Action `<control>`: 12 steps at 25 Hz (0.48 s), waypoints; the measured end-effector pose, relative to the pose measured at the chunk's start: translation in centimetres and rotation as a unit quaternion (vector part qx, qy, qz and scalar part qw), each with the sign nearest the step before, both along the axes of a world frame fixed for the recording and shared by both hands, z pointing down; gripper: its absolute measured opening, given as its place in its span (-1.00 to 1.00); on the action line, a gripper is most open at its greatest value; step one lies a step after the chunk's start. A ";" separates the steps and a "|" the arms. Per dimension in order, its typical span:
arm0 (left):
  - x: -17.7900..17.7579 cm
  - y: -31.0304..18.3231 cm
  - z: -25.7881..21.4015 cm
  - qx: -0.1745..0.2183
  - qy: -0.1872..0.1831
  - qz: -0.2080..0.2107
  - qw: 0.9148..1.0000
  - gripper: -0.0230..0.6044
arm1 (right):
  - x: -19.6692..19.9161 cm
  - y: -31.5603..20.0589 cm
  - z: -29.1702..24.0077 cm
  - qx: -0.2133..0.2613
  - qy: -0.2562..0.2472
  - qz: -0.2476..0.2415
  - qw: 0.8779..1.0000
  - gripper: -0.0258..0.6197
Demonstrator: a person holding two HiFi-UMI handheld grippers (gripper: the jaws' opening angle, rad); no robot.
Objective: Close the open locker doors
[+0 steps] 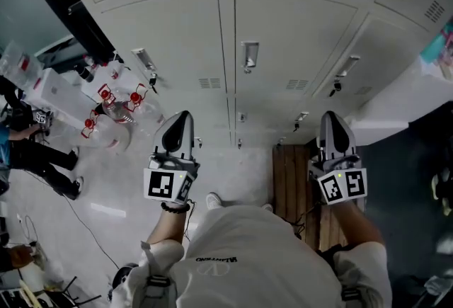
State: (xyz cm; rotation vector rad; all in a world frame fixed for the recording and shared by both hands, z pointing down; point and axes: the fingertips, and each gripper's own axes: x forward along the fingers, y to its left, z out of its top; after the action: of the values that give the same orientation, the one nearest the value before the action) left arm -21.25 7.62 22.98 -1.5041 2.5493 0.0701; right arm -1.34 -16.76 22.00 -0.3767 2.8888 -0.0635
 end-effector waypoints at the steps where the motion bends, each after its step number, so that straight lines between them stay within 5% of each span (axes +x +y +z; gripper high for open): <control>1: -0.1 0.6 0.2 0.000 0.003 -0.002 1.000 -0.92 | -0.2 0.7 0.0 0.007 0.003 -0.001 1.000 -0.90; 12: 0.1 0.7 0.8 0.007 0.007 0.022 1.000 -0.92 | -0.1 2.7 -1.3 0.033 0.003 0.008 0.999 -0.90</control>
State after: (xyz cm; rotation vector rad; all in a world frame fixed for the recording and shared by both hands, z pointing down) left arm -21.17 8.32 23.80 -1.5613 2.5204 0.1045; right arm -1.49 -14.09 20.67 -0.3890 2.8842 0.0357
